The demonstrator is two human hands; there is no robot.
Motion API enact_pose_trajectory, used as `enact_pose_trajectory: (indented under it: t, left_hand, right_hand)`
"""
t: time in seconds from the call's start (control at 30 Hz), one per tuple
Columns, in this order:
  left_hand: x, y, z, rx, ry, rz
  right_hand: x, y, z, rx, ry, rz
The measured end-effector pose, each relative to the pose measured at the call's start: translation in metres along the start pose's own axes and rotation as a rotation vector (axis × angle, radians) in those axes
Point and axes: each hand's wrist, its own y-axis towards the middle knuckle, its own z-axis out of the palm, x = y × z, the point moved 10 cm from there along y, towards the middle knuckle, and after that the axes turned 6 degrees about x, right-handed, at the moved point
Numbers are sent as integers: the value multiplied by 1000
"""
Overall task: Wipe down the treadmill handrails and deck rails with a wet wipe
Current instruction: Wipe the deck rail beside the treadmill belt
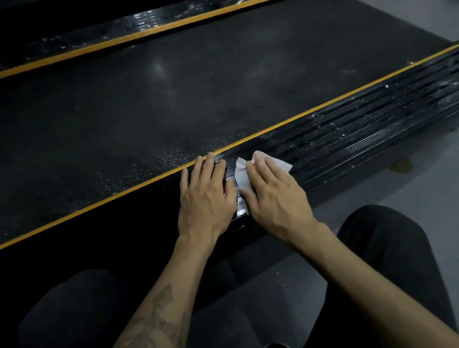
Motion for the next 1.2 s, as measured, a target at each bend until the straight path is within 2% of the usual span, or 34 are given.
enact_pose_trajectory:
  t: [0.07,0.23,0.43,0.6,0.8,0.97,1.2]
  left_hand:
    - [-1,-1,-2,2,1,5]
    - [-4,-1,-2,2,-3,7]
    - [-4,-3,-4,-8,4,9]
    - [-4,-4,-4,-25,-13,11]
    - [-4,-4,-5,-37,-15,14]
    - [-4,-3,-5,-42,-11,11]
    - [-5,-5,-6,-51,-8,18]
  right_hand:
    - [-8,6,-5,-2,20,-2]
    - [-7,-17,0,-33,19,137]
    - [-7,-2,-6,-12,-7,-15]
    - [-13,-22,3,-14,11,125]
    - [-14,-12,-7,-25,38,33]
    - [-8,-30,1,-26,42,121]
    - [-14,-15,-5,-4,16,38]
